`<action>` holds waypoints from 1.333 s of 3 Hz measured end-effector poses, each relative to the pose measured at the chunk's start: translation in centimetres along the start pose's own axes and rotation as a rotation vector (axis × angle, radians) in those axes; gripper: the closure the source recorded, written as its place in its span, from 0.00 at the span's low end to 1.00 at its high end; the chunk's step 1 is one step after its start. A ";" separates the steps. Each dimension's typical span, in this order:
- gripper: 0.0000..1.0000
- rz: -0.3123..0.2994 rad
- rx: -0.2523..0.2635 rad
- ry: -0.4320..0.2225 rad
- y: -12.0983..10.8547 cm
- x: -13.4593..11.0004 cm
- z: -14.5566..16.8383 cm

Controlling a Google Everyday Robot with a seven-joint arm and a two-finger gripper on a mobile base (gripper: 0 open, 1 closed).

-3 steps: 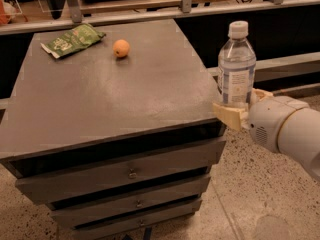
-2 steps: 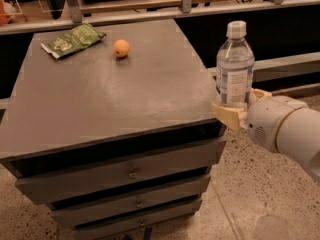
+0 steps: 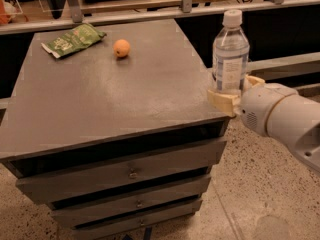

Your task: Move blue plastic bottle near orange

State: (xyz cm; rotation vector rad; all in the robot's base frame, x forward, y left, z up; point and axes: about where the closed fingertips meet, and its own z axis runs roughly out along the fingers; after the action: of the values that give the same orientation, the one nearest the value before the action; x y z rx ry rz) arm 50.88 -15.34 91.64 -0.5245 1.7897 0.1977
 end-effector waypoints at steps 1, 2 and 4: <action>1.00 -0.042 -0.041 -0.055 -0.5 -2.4 3.1; 1.00 -0.074 -0.104 -0.070 -0.6 -4.3 6.2; 1.00 -0.071 -0.249 -0.027 -0.2 -5.2 13.8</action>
Offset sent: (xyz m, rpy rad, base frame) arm 0.1261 0.0487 0.0226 -0.0134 -0.0330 0.2359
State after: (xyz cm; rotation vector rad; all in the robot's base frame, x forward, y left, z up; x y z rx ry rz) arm 64.03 -8.72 92.60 -0.7584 1.7272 0.3799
